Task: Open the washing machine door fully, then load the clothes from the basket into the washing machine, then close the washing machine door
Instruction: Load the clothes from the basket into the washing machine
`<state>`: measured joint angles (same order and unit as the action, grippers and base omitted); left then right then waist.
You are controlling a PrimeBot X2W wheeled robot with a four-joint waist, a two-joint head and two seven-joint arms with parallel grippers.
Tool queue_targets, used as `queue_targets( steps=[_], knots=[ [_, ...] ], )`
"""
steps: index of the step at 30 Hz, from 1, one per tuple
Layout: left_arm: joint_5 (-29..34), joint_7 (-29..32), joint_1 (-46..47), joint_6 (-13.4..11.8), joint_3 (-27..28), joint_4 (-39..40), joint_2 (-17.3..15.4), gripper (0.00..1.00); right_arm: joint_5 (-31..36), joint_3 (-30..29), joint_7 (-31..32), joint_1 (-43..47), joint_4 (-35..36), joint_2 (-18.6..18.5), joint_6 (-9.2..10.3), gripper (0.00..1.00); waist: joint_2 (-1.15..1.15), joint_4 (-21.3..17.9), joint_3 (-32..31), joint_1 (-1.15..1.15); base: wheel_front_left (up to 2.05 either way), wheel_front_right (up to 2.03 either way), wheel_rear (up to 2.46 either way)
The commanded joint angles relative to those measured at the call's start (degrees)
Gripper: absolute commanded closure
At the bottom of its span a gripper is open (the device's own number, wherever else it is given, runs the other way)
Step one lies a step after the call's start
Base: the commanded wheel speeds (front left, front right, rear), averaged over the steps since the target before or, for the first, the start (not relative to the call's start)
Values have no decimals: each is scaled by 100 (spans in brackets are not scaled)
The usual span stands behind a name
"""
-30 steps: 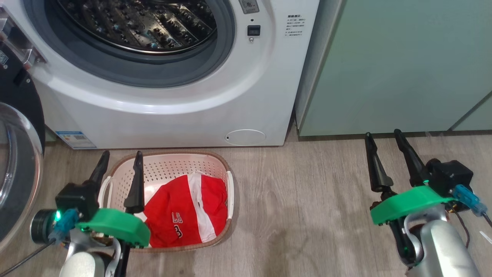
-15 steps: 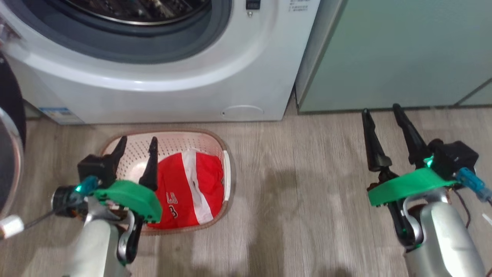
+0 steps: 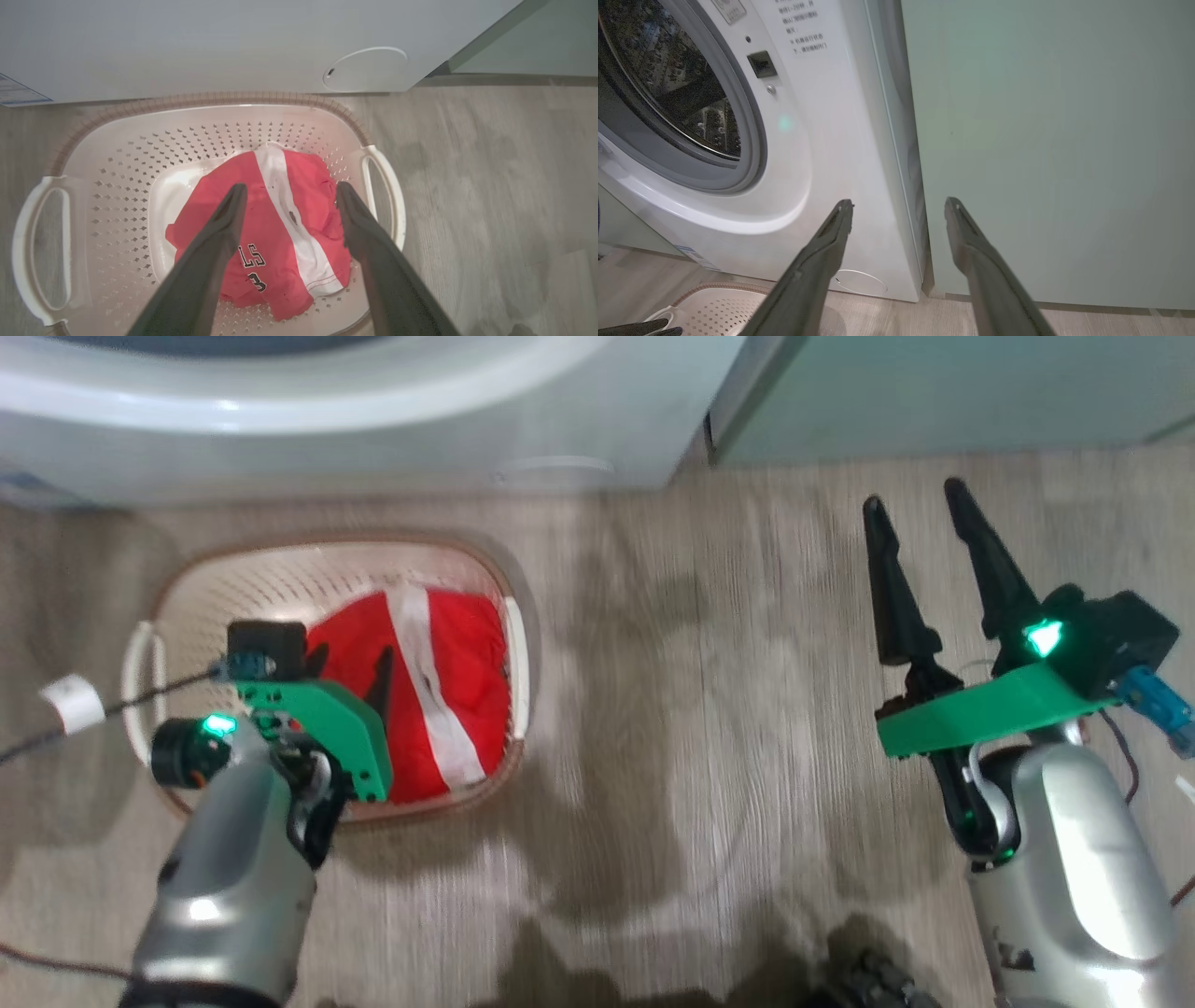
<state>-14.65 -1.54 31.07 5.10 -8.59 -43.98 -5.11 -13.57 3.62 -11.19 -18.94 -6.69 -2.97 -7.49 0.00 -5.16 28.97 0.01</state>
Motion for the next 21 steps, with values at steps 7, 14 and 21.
queue_targets(
  steps=[7, 14, 21],
  knots=[
    [-130, 116, 926, 147, 64, -1086, -308, 0, -147, 267, -161, -312, 311, 9, 0, 0, 0, -410, 1306, -1, 0, 0, 0],
    [-428, 418, 1542, 225, 10, -1859, -471, 0, -316, 416, -282, -534, 236, 9, 0, 0, 0, -645, 1945, -1, 0, 0, 0],
    [-721, 704, 1976, 236, -84, -2225, -629, 0, -448, 529, -355, -721, 80, 9, 0, 0, 0, -807, 2345, -1, 0, 0, 0]
  ],
)
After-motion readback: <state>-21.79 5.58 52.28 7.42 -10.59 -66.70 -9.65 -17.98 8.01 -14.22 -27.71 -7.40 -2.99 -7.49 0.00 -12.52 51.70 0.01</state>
